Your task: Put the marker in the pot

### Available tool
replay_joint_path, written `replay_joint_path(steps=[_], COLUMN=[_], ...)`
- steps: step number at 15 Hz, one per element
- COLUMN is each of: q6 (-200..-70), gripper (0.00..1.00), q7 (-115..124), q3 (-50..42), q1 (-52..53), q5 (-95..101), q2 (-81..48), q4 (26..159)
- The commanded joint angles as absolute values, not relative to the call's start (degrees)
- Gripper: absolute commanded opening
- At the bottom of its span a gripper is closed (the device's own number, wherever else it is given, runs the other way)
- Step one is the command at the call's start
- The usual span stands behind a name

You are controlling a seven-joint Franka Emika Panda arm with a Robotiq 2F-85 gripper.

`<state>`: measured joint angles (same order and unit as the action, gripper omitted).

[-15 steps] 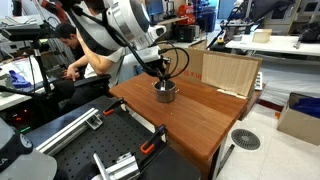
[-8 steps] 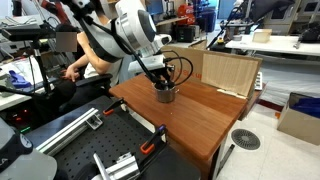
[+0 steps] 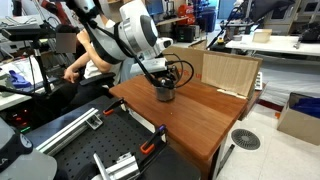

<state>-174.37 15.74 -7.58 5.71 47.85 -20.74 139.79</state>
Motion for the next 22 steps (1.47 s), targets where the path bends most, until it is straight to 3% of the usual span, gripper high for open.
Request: replay_joint_path(steps=[1,6,7,8,9,10,12,18,22], q6=[-175.7,-175.9,-175.9,-176.1,-175.6,-175.6,-175.6,-175.9,-176.3], gripper=[0.45,0.06,0.01,0.02,0.05,0.45,0.52,0.97,1.00], q7=[15.3,15.0,14.9,15.1,15.1,15.4,15.3,15.2,15.4], q3=[-8.4,-8.1,-8.1,-8.2,-8.1,-8.3,-8.3,-8.4,-8.7], q1=[5.7,5.3,5.2,5.2,5.3,5.4,5.2,4.9,4.8], q5=[49.1,48.7,48.6,48.6,48.4,48.5,48.4,48.1,48.3], q2=[-20.8,-20.5,-20.4,-20.2,-19.9,-19.6,-19.0,-18.0,-17.0], q4=[138.5,137.9,138.0,138.0,138.1,138.2,138.5,139.1,139.6])
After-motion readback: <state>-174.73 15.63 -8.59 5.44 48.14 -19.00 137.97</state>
